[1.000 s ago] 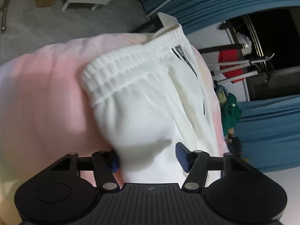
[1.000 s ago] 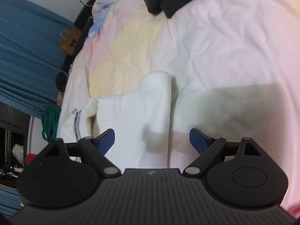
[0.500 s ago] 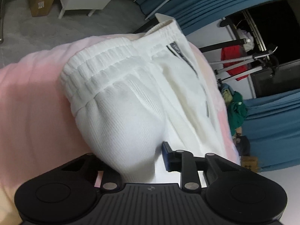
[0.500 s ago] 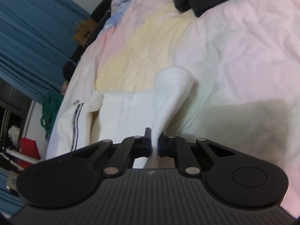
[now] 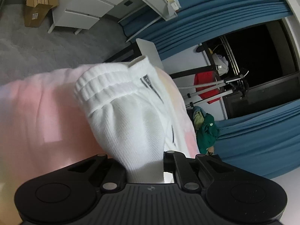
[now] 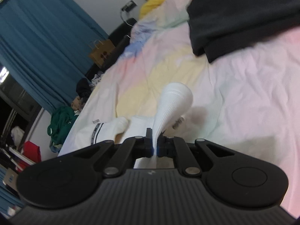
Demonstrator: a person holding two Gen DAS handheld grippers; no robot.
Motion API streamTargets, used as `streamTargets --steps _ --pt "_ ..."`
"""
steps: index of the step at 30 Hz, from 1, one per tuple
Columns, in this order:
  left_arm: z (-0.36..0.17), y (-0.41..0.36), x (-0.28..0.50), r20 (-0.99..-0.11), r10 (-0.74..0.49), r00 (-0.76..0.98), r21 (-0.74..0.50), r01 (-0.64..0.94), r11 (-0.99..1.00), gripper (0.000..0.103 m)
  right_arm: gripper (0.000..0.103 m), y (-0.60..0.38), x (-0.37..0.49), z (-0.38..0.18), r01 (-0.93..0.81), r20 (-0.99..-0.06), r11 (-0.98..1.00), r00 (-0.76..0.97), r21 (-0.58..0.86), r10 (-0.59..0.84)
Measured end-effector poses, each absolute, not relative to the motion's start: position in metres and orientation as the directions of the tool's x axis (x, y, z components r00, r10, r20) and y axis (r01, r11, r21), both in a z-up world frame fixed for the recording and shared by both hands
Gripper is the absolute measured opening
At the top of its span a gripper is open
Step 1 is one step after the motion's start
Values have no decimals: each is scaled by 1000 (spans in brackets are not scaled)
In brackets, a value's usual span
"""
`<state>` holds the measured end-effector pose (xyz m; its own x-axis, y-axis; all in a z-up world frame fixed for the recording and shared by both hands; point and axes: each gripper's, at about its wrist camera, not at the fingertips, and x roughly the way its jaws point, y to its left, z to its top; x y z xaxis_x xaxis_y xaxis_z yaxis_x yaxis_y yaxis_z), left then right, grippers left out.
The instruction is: Fold clothes
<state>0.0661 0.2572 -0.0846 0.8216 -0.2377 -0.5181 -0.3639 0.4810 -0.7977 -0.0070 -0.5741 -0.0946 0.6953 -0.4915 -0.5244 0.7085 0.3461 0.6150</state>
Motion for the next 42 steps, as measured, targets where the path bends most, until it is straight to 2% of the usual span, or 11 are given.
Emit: streamTargets --steps 5,14,22,25,27,29,31,35,36,38,42 --pt "-49 259 71 -511 -231 828 -789 -344 509 9 6 -573 30 -61 701 -508 374 705 608 -495" --pt "-12 256 243 -568 -190 801 -716 -367 595 10 6 -576 208 3 680 -418 546 732 489 -538" --pt "-86 249 403 -688 -156 709 -618 -460 638 11 6 -583 380 -61 722 -473 627 678 291 -562" --pt "-117 248 434 -720 -151 678 -587 -476 655 14 7 -578 409 -93 722 -504 658 658 212 -560" --pt "-123 249 439 -718 -165 676 -587 -461 666 16 10 -582 415 -107 722 -524 654 656 226 -543" --pt "-125 250 441 -712 -181 679 -592 -441 674 25 20 -591 413 -115 700 -548 644 684 309 -481" --pt "-121 252 432 -693 -202 692 -610 -414 676 52 31 -598 404 -114 680 -565 633 706 371 -427" --pt "-95 252 400 -651 -201 732 -620 -360 697 76 67 -596 353 -104 648 -541 609 747 458 -387" --pt "-94 251 388 -642 -203 740 -629 -356 691 83 71 -595 339 -102 639 -533 603 757 478 -379" --pt "-99 251 359 -626 -212 751 -660 -365 656 84 77 -593 310 -97 620 -516 590 776 518 -363" --pt "-111 250 300 -593 -227 773 -718 -380 583 85 77 -589 253 -87 579 -479 559 812 594 -333"
